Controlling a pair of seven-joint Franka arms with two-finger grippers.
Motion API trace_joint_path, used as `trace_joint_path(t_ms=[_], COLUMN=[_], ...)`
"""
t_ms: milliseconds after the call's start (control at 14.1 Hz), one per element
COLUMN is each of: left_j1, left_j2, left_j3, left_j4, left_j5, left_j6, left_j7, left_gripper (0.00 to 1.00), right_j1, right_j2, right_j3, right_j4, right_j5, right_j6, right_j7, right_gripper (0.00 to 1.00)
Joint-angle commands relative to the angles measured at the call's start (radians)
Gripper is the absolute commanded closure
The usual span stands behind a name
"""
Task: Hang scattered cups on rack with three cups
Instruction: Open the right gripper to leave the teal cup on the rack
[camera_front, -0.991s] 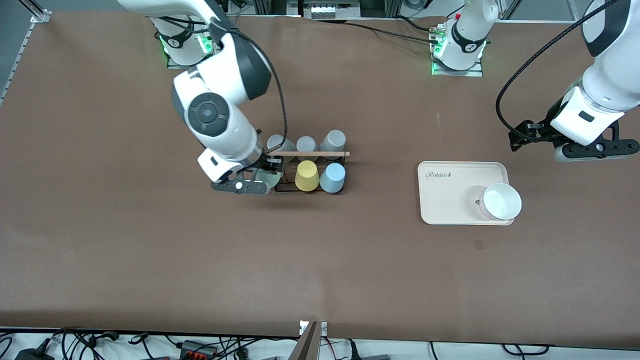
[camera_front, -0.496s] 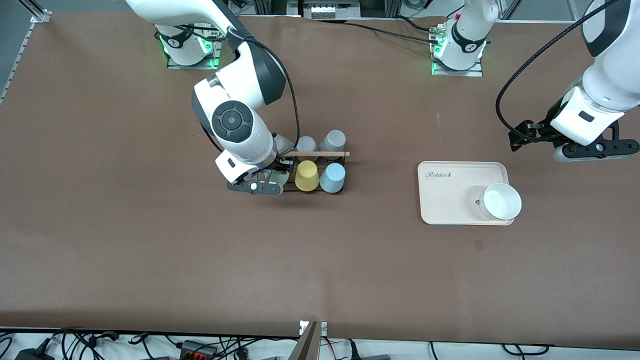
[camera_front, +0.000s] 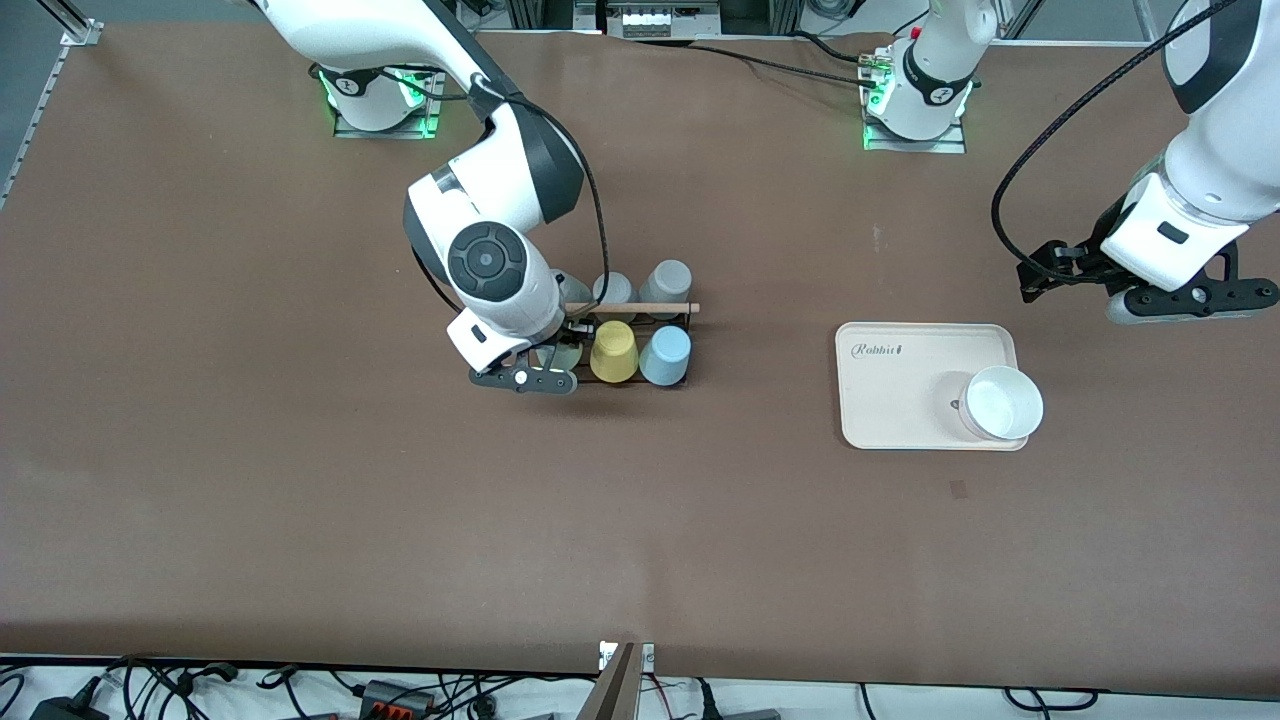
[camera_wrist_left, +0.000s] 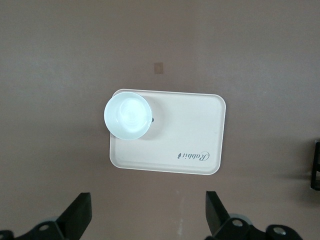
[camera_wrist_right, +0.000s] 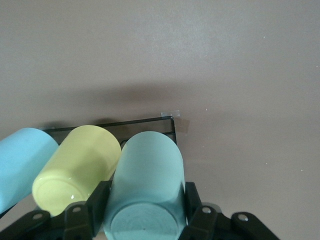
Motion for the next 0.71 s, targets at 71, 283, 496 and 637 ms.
trace_joint_path(t_ms=[71,283,496,637], left_j1=[0.011,0.011,0.013,0.013], left_j2=[-0.018,-0.018,-0.018,-0.018], left_j3=[-0.002,-0.002,-0.002,-0.002], left_j4=[-0.014,-0.014,-0.014,-0.014], left_j5=[-0.02,-0.02,-0.02,-0.02], left_j6=[0.008,0.008,0.008,0.008], left_j7=[0.029,0.029,0.029,0.029], left_gripper=[0.0,0.0,0.0,0.0], right_j1=[0.004,0.004,-0.002,-0.006], right_j2=[0.038,0.05,0.055,0.049], right_j3=[-0.004,-0.004,-0.004,-0.01], right_j4=[0.037,0.037,0.037,0.048], right_j5=[-0.003,-0.003,0.0,-0.001], right_j6=[-0.005,-0.002,-0.001,-0.004], right_j7=[0.015,0.014,0.018,0.014], right_gripper=[0.84,0.83,0.27,0.0])
